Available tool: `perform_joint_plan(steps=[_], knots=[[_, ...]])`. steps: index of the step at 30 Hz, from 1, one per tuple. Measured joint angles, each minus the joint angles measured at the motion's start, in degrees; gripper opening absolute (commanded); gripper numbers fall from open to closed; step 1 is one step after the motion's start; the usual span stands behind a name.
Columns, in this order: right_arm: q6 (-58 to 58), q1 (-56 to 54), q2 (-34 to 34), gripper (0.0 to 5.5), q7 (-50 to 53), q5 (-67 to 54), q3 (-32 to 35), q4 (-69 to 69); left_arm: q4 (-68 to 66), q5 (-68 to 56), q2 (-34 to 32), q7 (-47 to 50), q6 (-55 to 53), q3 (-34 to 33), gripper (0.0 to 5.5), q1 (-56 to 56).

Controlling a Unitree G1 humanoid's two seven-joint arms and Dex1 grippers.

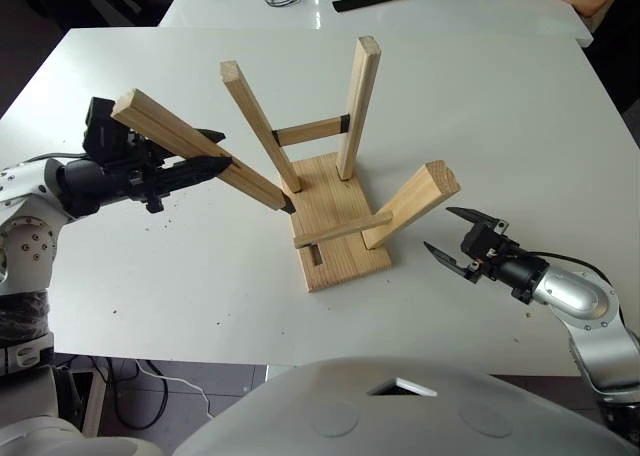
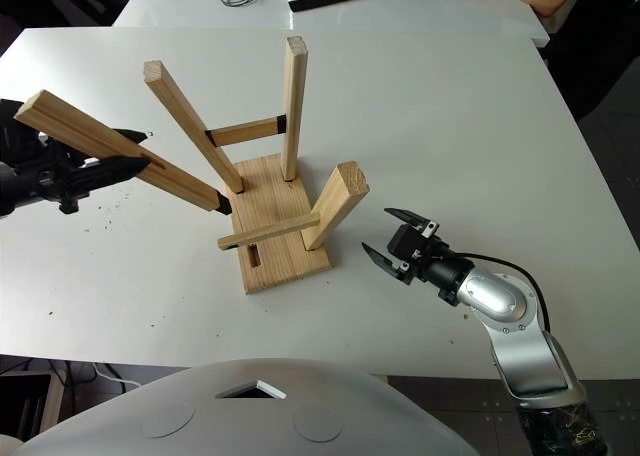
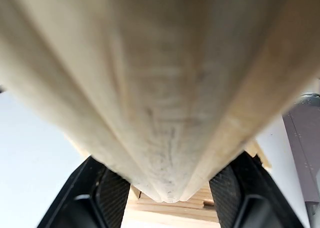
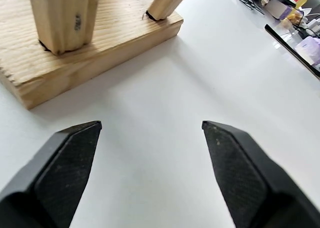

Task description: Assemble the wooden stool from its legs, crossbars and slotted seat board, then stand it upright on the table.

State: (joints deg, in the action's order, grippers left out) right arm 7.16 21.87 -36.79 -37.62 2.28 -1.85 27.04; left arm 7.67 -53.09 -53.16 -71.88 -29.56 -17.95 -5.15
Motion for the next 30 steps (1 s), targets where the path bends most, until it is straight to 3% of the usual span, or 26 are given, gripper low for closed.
perform_joint_plan(steps=[15,23,30], knots=[[-1.1,-2.2,5.8,3.7,1.8,4.4,-13.8,-3.5,-4.7,4.5,-0.1,-2.6,-1.7,1.4,2.11,-8.5],[-0.9,0.2,5.8,3.7,0.3,-0.3,-13.2,1.0,-7.0,8.4,-0.6,-7.2,0.3,1.9,2.11,-8.6],[-1.2,6.2,4.5,3.7,2.6,-3.6,-1.9,1.7,-0.7,2.5,-0.9,-9.3,-5.9,-2.0,2.11,-2.4]])
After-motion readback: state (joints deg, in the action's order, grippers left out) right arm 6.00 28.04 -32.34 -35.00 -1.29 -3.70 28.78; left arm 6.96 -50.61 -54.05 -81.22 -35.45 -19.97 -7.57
